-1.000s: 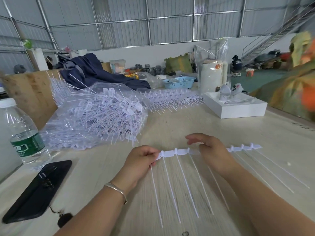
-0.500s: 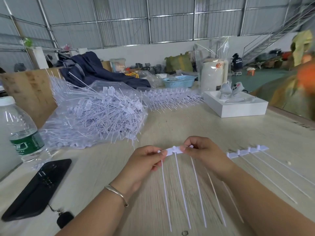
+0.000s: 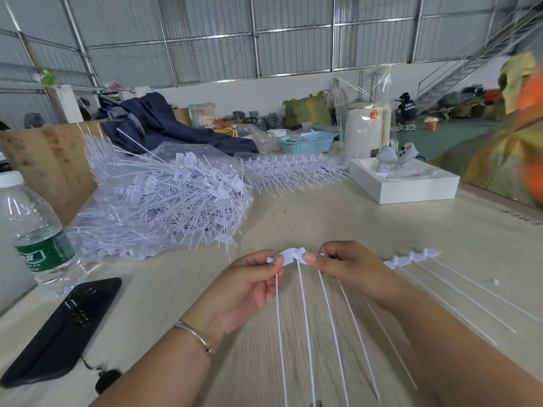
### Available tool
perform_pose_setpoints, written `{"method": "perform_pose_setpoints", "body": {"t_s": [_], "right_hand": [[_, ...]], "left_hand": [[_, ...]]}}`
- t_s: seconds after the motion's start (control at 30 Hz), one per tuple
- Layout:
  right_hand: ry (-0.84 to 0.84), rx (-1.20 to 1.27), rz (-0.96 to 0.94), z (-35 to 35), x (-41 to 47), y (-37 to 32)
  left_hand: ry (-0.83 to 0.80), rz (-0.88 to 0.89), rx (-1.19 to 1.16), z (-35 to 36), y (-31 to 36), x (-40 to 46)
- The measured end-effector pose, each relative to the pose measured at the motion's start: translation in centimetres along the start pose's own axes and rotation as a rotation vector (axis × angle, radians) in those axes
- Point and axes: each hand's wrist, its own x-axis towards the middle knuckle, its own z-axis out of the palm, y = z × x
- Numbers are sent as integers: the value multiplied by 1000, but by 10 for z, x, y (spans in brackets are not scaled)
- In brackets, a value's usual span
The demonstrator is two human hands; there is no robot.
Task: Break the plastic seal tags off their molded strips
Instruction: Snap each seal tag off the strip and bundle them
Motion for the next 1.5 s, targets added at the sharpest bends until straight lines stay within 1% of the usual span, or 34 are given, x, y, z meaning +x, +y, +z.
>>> {"method": "perform_pose_setpoints", "body": {"t_s": [0.1,0.27,0.43,0.5,0.57,0.67,0.73,0.87,0.97,1.1,1.27,1.43,1.5], "right_hand": [[-66,89,-15,3,-4,-5],[-143,116,-62,14,-7,-10],[-117,100,-64,15,-7,-10],[-79,120,-72,14,-6,-10],[28,148,-81,11,-3,-9],[188,174,-93,4,1,-2],[215,135,-100,1,4,3],[188,92,-117,2,4,7],[165,141,-123,2,4,6],[127,210,-86,-2,2,5],[28,259,-3,-8,0,2],[-136,195,67,-6,-1,0],[-171,179,86,-6,-1,-2]], "left_hand": [[-104,-50,-86,3,-1,-1],[-265,-149,-40,12,-7,-2],[-296,-213,-91,8,-6,-2],[-250,-192,-129,7,-3,-2],[-120,-140,-158,7,0,1],[94,-22,-21,5,3,4],[193,37,95,3,3,4],[252,61,197,2,-1,4],[256,84,243,1,-2,4],[220,77,254,-3,0,5],[113,6,283,-9,9,5],[-31,-81,407,-13,16,0],[-58,-109,459,-13,19,0]]}}
